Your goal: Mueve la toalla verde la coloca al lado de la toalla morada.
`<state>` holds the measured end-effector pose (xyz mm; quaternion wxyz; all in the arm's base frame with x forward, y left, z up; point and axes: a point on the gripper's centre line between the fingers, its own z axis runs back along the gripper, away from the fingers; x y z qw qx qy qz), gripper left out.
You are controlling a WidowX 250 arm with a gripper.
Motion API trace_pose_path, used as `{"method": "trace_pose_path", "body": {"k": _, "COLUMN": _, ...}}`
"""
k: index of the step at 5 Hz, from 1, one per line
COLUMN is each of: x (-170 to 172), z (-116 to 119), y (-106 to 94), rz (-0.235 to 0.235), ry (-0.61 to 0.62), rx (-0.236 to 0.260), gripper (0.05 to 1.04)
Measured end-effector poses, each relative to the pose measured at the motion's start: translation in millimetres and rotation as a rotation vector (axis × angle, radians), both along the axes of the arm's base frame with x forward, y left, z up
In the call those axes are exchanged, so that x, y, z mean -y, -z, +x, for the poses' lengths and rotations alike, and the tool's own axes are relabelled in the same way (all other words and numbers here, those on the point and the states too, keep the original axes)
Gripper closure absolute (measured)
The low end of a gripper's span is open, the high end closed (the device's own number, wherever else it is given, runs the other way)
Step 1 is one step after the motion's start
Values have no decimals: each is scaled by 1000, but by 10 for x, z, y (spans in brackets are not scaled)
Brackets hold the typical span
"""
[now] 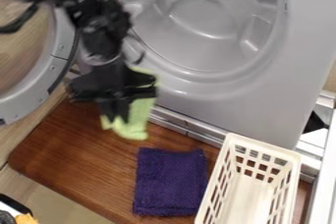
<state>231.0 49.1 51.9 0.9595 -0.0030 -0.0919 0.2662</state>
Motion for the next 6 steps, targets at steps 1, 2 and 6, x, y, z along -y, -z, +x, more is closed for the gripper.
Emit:
{"method": "trace_pose_path", "body": {"k": 1, "x": -118, "z": -90, "y": 107, "rz": 5, "ry": -52, "rx": 5, "gripper": 992}}
{"method": "trace_pose_path", "body": {"k": 2, "x": -250, "z": -63, "y": 304, "rz": 34, "ry": -111, "rx": -6, "gripper": 992}}
{"method": "trace_pose_path", "body": {"k": 6, "x": -475, "z": 22, "y": 735, "rz": 19, "ry": -229, "rx": -86, "gripper": 767}}
